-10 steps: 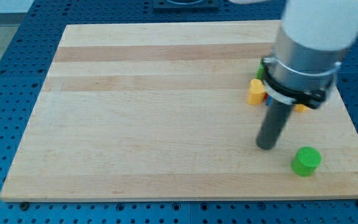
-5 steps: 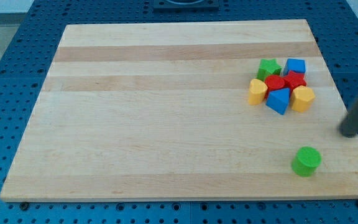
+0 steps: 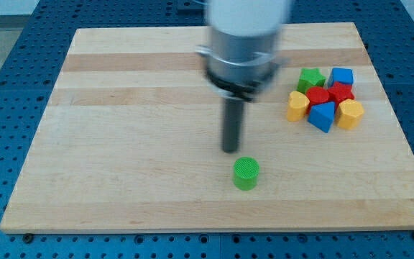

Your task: Slide green circle towards the left of the board

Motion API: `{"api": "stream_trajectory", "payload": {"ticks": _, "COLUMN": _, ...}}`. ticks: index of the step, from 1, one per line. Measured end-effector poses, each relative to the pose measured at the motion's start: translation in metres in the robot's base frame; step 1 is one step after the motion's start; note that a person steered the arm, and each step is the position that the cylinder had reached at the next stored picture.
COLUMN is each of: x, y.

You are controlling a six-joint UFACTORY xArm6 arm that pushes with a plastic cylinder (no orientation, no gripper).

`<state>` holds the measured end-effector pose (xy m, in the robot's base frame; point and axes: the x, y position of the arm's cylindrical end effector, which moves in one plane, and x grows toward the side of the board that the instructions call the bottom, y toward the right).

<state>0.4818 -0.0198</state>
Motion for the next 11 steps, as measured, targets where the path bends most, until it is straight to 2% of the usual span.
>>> {"api": "stream_trajectory", "payload": {"ticks": 1, "x": -0.012, "y": -0.043}}
{"api": "stream_trajectory", "payload": {"ticks": 2, "x": -0.012, "y": -0.016}}
{"api": "stream_trajectory", "payload": {"ticks": 3, "x": -0.008, "y": 0.056}}
{"api": "stream_trajectory", "payload": {"ticks": 4, "x": 0.018, "y": 0.127}}
{"api": "stream_trajectory", "payload": {"ticks": 5, "x": 0.063, "y": 0.177}}
{"api": "stream_trajectory", "payload": {"ticks": 6, "x": 0.085, "y": 0.172}}
{"api": "stream_trajectory", "payload": {"ticks": 7, "x": 0.080, "y": 0.089}}
{"api": "stream_trajectory", "payload": {"ticks": 8, "x": 0.079, "y": -0.025}}
{"api": "stream_trajectory", "payload": {"ticks": 9, "x": 0.068, "y": -0.089}}
{"api": "stream_trajectory", "payload": {"ticks": 10, "x": 0.069, "y": -0.058}}
{"api": "stream_trajectory", "payload": {"ticks": 11, "x": 0.069, "y": 0.029}}
